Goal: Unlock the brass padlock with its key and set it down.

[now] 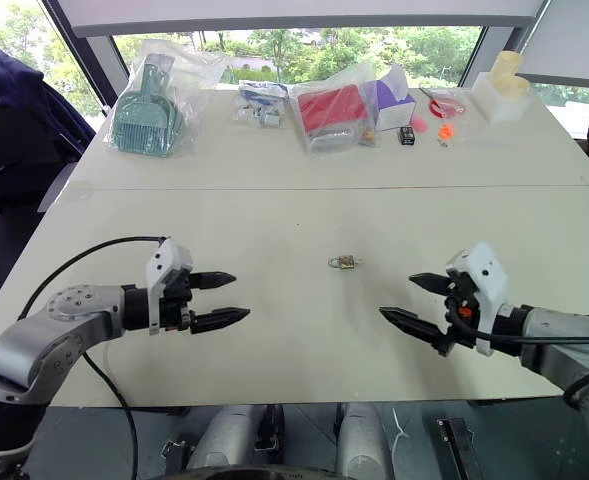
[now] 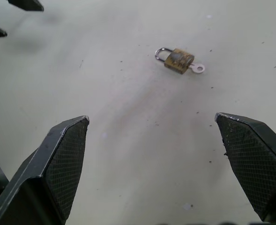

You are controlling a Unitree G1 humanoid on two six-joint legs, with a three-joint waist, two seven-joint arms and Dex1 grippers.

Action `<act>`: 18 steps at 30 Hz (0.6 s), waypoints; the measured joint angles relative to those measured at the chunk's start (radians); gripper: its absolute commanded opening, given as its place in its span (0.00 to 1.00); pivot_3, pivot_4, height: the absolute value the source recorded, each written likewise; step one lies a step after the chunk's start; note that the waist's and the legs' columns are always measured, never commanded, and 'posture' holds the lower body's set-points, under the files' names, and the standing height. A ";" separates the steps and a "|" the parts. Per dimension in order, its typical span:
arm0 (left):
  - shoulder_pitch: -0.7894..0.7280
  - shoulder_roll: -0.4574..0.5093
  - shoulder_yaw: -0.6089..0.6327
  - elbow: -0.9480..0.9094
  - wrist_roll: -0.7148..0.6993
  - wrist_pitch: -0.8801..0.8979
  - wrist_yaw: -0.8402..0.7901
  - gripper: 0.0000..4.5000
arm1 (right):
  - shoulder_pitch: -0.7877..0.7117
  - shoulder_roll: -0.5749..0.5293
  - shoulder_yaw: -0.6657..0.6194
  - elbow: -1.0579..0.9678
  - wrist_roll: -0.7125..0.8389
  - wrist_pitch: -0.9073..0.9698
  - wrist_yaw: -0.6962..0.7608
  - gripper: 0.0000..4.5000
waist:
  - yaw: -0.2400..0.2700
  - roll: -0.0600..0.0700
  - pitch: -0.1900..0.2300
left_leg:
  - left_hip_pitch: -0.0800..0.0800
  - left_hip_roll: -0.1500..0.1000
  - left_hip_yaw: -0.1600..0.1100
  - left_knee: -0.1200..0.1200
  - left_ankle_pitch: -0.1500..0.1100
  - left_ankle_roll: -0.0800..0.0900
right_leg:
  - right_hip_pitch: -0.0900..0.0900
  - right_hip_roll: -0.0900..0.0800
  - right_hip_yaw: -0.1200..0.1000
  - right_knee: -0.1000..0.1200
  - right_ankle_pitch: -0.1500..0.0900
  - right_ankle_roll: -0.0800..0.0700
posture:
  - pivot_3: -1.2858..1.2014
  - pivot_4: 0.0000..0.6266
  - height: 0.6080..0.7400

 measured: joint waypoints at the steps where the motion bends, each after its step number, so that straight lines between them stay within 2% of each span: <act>1: -0.002 -0.003 0.006 0.001 -0.002 0.000 0.004 0.89 | 0.000 0.002 0.003 -0.001 0.000 0.000 -0.004 0.99 | 0.000 0.000 0.000 | 0.000 0.000 0.000 0.000 0.000 0.000 | 0.000 0.000 0.000 0.000 0.000 0.000 | 0.52 0.24 0.96; 18: -0.006 -0.020 0.007 0.006 0.006 -0.008 0.037 0.89 | -0.023 0.023 0.044 -0.001 -0.006 -0.014 -0.047 0.99 | 0.000 0.000 0.000 | 0.000 0.000 0.000 0.000 0.000 0.000 | 0.000 0.000 0.000 0.000 0.000 0.000 | 0.52 0.24 0.96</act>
